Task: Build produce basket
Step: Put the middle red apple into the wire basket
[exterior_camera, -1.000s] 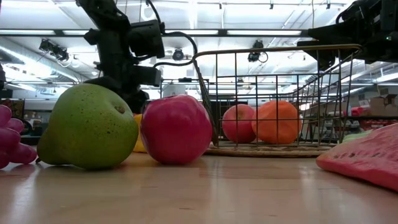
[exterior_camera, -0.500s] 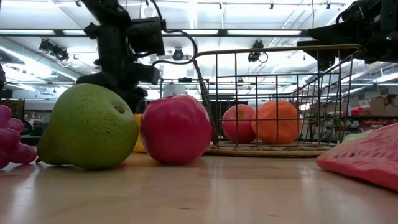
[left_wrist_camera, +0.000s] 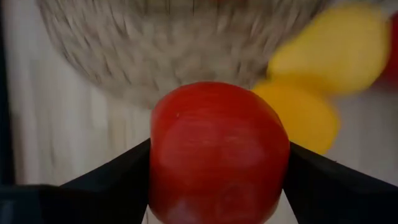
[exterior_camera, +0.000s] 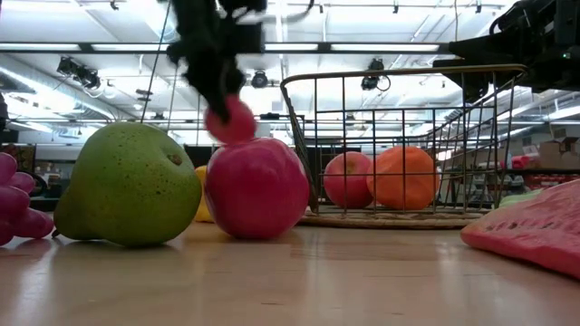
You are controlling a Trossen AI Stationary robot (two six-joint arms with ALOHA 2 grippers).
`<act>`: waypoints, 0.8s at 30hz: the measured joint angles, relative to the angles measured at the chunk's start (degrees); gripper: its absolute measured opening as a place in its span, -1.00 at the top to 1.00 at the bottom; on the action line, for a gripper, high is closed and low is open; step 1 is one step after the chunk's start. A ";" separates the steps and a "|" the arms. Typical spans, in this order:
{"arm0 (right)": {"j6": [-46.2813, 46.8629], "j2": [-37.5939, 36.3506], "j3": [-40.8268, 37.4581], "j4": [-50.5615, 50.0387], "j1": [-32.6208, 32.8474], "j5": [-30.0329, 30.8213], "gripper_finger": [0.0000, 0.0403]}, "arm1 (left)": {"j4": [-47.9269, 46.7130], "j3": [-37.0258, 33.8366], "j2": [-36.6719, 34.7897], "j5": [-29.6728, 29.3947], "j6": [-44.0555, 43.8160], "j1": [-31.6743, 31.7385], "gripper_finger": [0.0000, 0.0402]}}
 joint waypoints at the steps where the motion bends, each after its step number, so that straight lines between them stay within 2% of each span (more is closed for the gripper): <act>1: 0.02 0.00 0.00 0.00 -0.02 -0.01 -0.15 | 0.10 1.53 0.00 0.00 0.04 -0.55 -0.52; 7: 0.01 0.00 0.02 0.01 -0.02 0.00 -0.15 | 3.55 8.37 0.00 0.13 0.27 -3.70 -0.51; 12: 0.02 0.00 0.00 0.02 -0.02 0.00 -0.15 | 11.51 8.72 -0.01 0.02 3.02 -7.29 -0.53; 19: 0.02 -0.01 0.00 0.01 0.00 -0.02 -0.15 | 19.69 8.70 0.00 0.13 13.92 -11.88 -0.54; 24: 0.02 0.00 0.02 -0.01 -0.02 0.01 -0.15 | 23.00 8.69 0.86 0.12 28.94 -13.28 -0.54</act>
